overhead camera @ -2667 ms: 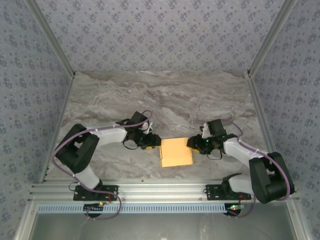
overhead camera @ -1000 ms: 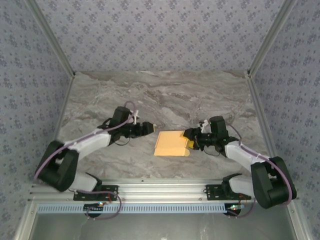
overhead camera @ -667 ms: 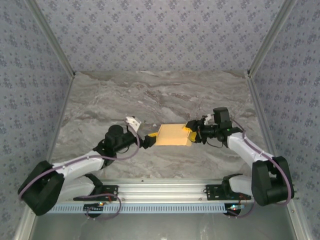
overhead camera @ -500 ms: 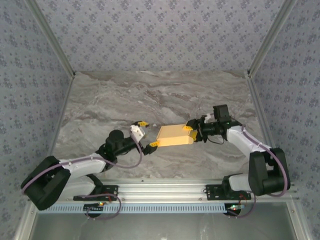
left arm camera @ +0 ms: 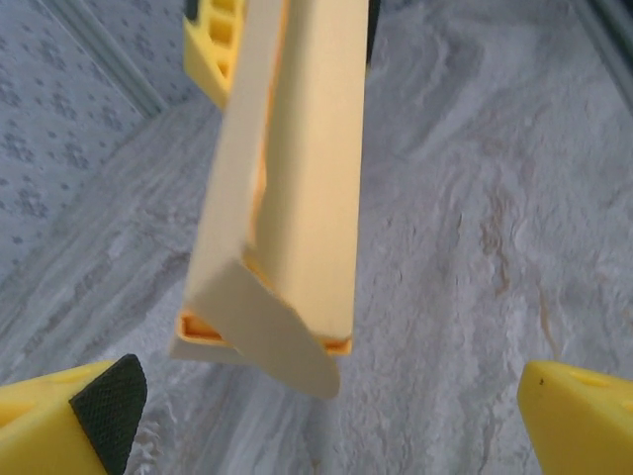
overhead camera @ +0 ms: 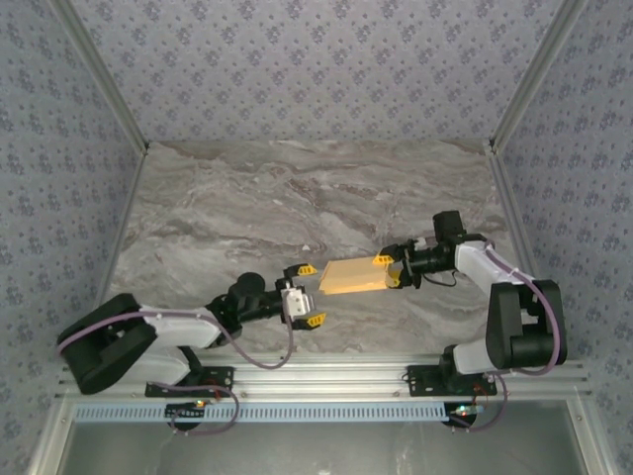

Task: Fold the paper box

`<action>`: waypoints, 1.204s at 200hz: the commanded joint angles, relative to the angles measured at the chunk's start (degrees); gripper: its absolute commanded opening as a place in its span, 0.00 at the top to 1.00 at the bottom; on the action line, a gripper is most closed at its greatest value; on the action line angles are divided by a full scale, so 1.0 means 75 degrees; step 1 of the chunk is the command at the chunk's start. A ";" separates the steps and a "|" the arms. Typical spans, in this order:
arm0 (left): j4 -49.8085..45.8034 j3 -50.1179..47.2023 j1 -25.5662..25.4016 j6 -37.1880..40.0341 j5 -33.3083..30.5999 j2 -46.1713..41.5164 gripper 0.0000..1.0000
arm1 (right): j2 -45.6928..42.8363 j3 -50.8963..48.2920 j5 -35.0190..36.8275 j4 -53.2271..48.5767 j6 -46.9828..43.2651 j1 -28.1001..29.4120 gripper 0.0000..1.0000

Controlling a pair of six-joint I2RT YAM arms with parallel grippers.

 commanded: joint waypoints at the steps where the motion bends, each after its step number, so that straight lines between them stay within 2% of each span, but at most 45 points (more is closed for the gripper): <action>1: 0.1225 0.0349 -0.0039 0.0377 -0.0369 0.0664 0.04 | 0.0089 0.0172 -0.0328 -0.0286 -0.0118 0.0071 0.60; 33: 0.1112 0.0783 -0.0039 0.0380 -0.0236 0.0928 0.17 | 0.0279 0.0125 -0.0362 -0.0182 -0.0140 0.0160 0.60; 77: 0.1077 0.0630 -0.0039 0.0400 -0.0084 0.0701 0.18 | 0.0644 0.0145 -0.0402 -0.0060 -0.0222 0.0235 0.60; 94: 0.0699 0.0706 -0.0039 0.0471 0.0196 0.0664 0.31 | 0.0725 0.0198 -0.0432 -0.0005 -0.0177 0.0280 0.60; 110: 0.0465 0.0805 -0.0040 0.0501 0.0230 0.0771 0.39 | 0.0740 0.0252 -0.0416 0.0026 -0.0120 0.0296 0.60; 133: 0.0651 0.0837 -0.0040 0.0423 0.0081 0.0917 0.44 | 0.0740 0.0226 -0.0300 0.0068 -0.0028 0.0294 0.59; 156: 0.0209 0.0995 -0.0050 0.0343 -0.0074 0.0763 0.48 | 0.0727 0.0125 -0.0210 0.0226 0.0092 0.0329 0.50; 190: -0.1283 0.1188 -0.0014 0.0544 0.0104 0.0354 0.52 | 0.0660 0.0259 -0.0032 0.0275 -0.0180 0.0219 0.34; 212: -0.1780 0.1278 0.0017 0.0408 0.0111 0.0252 0.52 | 0.0555 0.0280 -0.0146 0.0550 -0.0264 0.0206 0.29; 241: -0.3665 0.2009 0.0144 0.0385 0.0090 -0.0101 0.52 | 0.0190 0.0471 0.0117 -0.0078 -0.1129 0.0105 0.25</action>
